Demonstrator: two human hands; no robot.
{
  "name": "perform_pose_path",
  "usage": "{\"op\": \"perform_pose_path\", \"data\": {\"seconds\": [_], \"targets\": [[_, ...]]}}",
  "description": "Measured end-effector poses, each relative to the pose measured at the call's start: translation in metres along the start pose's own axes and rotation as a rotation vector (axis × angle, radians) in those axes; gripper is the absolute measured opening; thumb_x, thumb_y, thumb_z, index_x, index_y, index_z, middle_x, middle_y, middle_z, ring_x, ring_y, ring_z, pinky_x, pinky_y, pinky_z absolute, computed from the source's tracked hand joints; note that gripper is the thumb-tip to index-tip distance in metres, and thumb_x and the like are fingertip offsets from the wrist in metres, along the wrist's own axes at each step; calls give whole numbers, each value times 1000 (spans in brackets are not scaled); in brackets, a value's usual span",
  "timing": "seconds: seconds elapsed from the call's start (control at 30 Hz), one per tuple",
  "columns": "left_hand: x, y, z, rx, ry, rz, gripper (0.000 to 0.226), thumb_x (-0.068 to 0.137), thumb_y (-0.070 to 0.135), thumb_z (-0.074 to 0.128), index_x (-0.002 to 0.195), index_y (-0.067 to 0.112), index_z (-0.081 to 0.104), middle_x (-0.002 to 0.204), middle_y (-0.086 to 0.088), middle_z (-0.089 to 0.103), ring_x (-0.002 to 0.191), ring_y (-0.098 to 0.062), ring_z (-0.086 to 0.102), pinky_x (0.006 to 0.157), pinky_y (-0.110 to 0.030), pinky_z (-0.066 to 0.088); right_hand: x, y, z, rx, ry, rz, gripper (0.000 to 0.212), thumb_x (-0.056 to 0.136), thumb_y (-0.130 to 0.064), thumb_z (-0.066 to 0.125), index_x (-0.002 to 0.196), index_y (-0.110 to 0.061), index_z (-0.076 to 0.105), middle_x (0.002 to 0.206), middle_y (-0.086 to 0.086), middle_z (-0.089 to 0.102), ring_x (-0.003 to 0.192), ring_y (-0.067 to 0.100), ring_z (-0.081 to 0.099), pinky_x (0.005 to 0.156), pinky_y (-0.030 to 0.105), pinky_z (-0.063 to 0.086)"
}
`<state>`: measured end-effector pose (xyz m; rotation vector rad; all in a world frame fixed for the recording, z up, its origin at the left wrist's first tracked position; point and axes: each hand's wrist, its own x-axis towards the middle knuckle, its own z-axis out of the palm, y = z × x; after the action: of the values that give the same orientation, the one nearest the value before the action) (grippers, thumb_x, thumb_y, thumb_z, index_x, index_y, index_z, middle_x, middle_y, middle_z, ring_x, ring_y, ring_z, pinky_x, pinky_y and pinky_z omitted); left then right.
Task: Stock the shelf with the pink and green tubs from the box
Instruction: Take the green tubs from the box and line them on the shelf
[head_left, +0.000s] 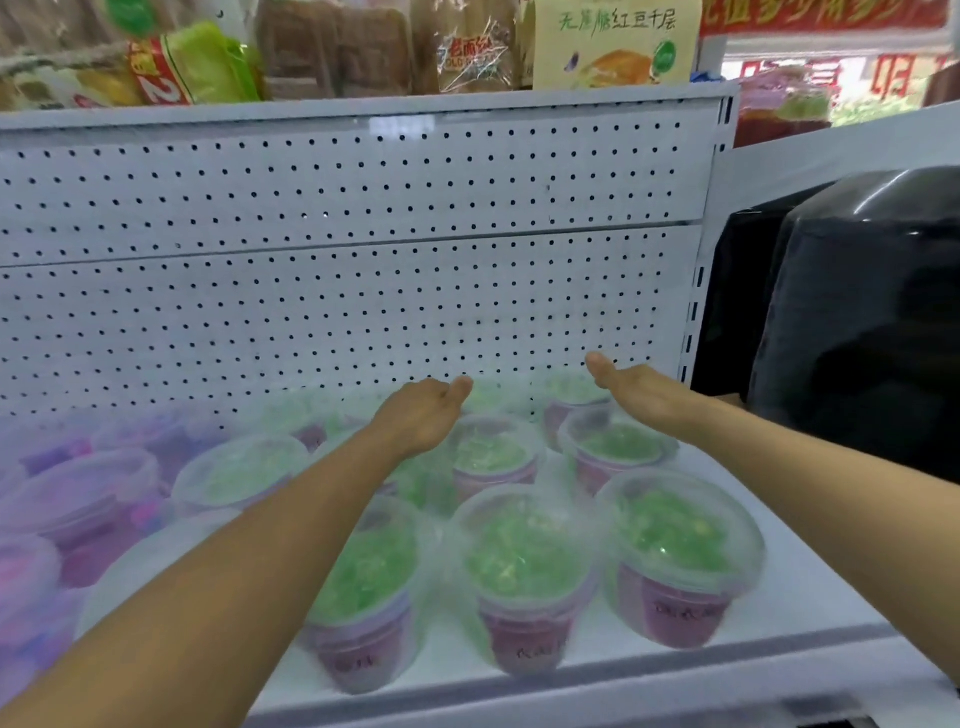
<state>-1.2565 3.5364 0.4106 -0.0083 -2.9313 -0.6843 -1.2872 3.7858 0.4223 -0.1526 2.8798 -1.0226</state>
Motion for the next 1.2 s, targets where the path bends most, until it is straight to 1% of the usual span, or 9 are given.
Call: {"op": "perform_pose_path", "data": {"seconds": [0.1, 0.27, 0.33, 0.4, 0.5, 0.6, 0.83, 1.1, 1.2], "targets": [[4, 2, 4, -112, -2, -7, 43, 98, 58, 17, 92, 20, 37, 93, -4, 41, 84, -20, 37, 66, -29, 31, 3, 1, 2, -2, 6, -1, 87, 89, -72, 16, 137, -7, 49, 146, 16, 43, 133, 34, 40, 109, 42, 26], [2, 0, 0, -230, -39, -36, 44, 94, 64, 23, 97, 24, 40, 82, 9, 42, 78, -14, 42, 69, -27, 32, 4, 9, -2, 80, -23, -19, 83, 87, -75, 24, 147, -19, 36, 156, 4, 28, 142, 27, 28, 114, 44, 20], [-4, -3, -5, -283, -74, -11, 50, 94, 63, 32, 119, 25, 55, 117, 10, 56, 111, -18, 50, 92, -33, 36, -2, 15, -5, 109, -37, -68, 72, 89, -68, 35, 145, -23, 39, 153, 0, 34, 140, 24, 33, 113, 39, 24], [-16, -6, -11, -242, -101, 44, 62, 88, 68, 42, 136, 30, 51, 143, 8, 47, 129, -16, 44, 105, -34, 33, -11, 23, -11, 68, -79, -134, 63, 85, -63, 53, 140, -34, 45, 150, -8, 38, 137, 20, 37, 109, 34, 27], [-35, -7, -16, -96, -198, 90, 70, 77, 67, 61, 137, 31, 50, 141, 7, 48, 128, -13, 46, 100, -28, 36, -24, 33, -25, -78, -194, -129, 68, 69, -59, 74, 131, -49, 50, 148, -17, 38, 136, 16, 37, 113, 40, 28], [-41, -5, -14, 12, -160, 96, 65, 73, 55, 74, 130, 29, 57, 138, 4, 51, 125, -14, 49, 91, -26, 37, -25, 37, -28, -94, -188, -107, 65, 62, -51, 83, 123, -47, 59, 145, -14, 43, 135, 18, 38, 113, 41, 27], [-38, 3, -7, 36, -151, 94, 58, 76, 51, 73, 127, 25, 59, 144, 0, 48, 129, -20, 47, 98, -31, 38, -23, 35, -19, -53, -212, -119, 53, 68, -49, 80, 119, -43, 63, 151, -11, 35, 141, 18, 29, 116, 48, 21], [-70, 14, -8, -47, -35, 120, 58, 84, 51, 63, 134, 24, 52, 146, 5, 43, 132, -16, 42, 99, -28, 33, -60, 32, -15, -68, -41, -227, 54, 84, -51, 64, 134, -36, 52, 153, -9, 29, 141, 14, 28, 110, 30, 22], [-105, 20, -7, -134, 21, 194, 52, 84, 56, 59, 130, 31, 56, 141, 12, 47, 128, -8, 43, 95, -23, 31, -89, 36, -23, -132, -1, -296, 54, 81, -60, 60, 131, -43, 52, 151, -11, 32, 140, 12, 28, 111, 33, 24]]}}
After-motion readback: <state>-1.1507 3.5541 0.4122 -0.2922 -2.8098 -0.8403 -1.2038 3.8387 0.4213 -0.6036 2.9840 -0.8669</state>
